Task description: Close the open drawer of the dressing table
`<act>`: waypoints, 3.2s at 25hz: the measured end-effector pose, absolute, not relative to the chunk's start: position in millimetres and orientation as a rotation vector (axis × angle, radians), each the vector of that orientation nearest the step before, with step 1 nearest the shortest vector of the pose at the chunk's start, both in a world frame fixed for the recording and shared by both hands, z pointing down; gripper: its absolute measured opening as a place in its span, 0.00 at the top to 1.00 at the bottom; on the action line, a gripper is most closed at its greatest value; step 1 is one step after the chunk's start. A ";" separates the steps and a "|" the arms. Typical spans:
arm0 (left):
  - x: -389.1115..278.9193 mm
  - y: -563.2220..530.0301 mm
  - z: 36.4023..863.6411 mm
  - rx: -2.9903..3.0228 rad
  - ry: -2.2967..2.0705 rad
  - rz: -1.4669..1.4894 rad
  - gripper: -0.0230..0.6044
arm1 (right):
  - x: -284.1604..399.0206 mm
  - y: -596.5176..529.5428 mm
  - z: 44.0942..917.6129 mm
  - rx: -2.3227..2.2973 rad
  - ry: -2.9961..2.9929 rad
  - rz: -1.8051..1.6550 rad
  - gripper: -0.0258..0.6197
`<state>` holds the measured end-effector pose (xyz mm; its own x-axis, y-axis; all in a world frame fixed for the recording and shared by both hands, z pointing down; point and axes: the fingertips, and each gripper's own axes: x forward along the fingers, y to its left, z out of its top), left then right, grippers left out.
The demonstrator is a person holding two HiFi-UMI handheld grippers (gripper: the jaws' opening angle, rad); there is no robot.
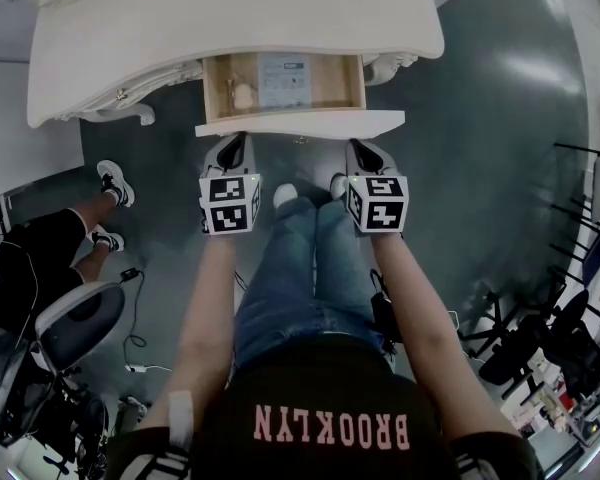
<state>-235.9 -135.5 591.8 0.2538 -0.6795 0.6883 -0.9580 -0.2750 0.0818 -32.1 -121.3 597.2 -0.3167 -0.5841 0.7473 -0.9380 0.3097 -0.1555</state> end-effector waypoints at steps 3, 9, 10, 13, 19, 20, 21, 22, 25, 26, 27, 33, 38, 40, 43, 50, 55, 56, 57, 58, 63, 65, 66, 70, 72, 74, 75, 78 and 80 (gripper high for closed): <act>-235.7 -139.5 591.7 2.035 -1.486 0.742 0.96 | -31.8 -125.4 597.0 1.340 -2.005 0.796 0.96; -236.5 -147.4 591.7 2.052 -1.479 0.750 0.96 | -33.0 -133.2 596.7 1.339 -2.011 0.765 0.96; -236.8 -148.9 591.9 2.054 -1.478 0.751 0.96 | -33.1 -134.7 597.0 1.339 -2.011 0.763 0.96; -236.7 -154.0 591.7 2.058 -1.480 0.755 0.96 | -33.1 -139.9 596.6 1.340 -2.011 0.757 0.96; -238.1 -164.8 593.2 2.055 -1.489 0.753 0.96 | -34.6 -150.9 597.7 1.331 -2.015 0.748 0.96; -238.5 -166.6 593.3 2.055 -1.490 0.754 0.96 | -35.1 -152.8 597.7 1.328 -2.017 0.746 0.96; -238.7 -168.7 593.1 2.056 -1.492 0.755 0.96 | -35.4 -154.8 597.7 1.326 -2.019 0.745 0.96; -238.7 -171.1 592.7 2.058 -1.494 0.756 0.96 | -35.4 -157.1 597.7 1.325 -2.020 0.743 0.96; -237.0 -177.7 591.5 2.067 -1.495 0.759 0.96 | -33.2 -163.0 597.3 1.328 -2.021 0.741 0.96; -236.3 -179.7 590.8 2.071 -1.496 0.759 0.96 | -32.3 -164.5 597.1 1.330 -2.020 0.742 0.96; -236.1 -182.0 590.1 2.075 -1.496 0.759 0.96 | -31.6 -166.2 597.3 1.333 -2.019 0.744 0.96; -239.2 -198.4 591.8 2.089 -1.501 0.755 0.96 | -32.5 -182.4 599.7 1.348 -2.019 0.737 0.96; -240.9 -210.9 590.9 2.097 -1.506 0.750 0.96 | -34.4 -196.6 598.0 1.357 -2.024 0.724 0.96; -239.7 -215.0 591.1 2.102 -1.501 0.756 0.96 | -33.9 -200.4 598.2 1.364 -2.026 0.726 0.96; -242.1 -222.4 591.4 2.114 -1.507 0.767 0.96 | -35.2 -207.0 598.7 1.376 -2.024 0.729 0.96; -245.1 -236.1 591.2 2.128 -1.490 0.750 0.96 | -40.0 -221.6 598.7 1.402 -2.030 0.726 0.96; -246.0 -242.4 591.7 2.144 -1.498 0.758 0.96 | -39.0 -227.0 599.0 1.434 -2.030 0.732 0.96; -248.5 -245.6 593.1 2.148 -1.506 0.763 0.96 | -40.0 -229.7 599.5 1.438 -2.031 0.731 0.96; -250.4 -248.7 593.8 2.152 -1.511 0.766 0.96 | -40.9 -232.4 599.7 1.440 -2.031 0.730 0.96; -250.9 -251.1 593.6 2.155 -1.511 0.767 0.96 | -41.4 -234.9 599.5 1.443 -2.032 0.731 0.96; -246.2 -260.1 590.3 2.163 -1.509 0.761 0.96 | -37.9 -244.6 596.9 1.470 -2.034 0.747 0.96; -247.3 -266.0 590.9 2.168 -1.521 0.771 0.96 | -37.5 -249.8 597.1 1.477 -2.032 0.746 0.96; -247.7 -268.8 591.0 2.170 -1.522 0.776 0.96 | -37.9 -252.7 597.3 1.478 -2.032 0.745 0.96; -249.7 -276.1 591.2 2.181 -1.523 0.790 0.96 | -40.3 -260.3 597.3 1.485 -2.033 0.743 0.96; -249.8 -279.2 591.7 2.183 -1.525 0.788 0.96 | -40.0 -263.4 597.6 1.491 -2.034 0.741 0.96; -248.5 -283.6 591.3 2.181 -1.527 0.765 0.96 | -39.1 -268.1 597.9 1.497 -2.035 0.741 0.96; -247.5 -285.3 590.8 2.178 -1.524 0.749 0.96 | -39.1 -270.4 598.0 1.500 -2.036 0.742 0.96; -247.3 -291.2 590.4 2.170 -1.532 0.730 0.96 | -39.8 -277.1 597.6 1.508 -2.040 0.742 0.96; -251.1 -294.6 593.4 2.158 -1.554 0.761 0.96 | -40.2 -281.0 596.8 1.508 -2.043 0.738 0.96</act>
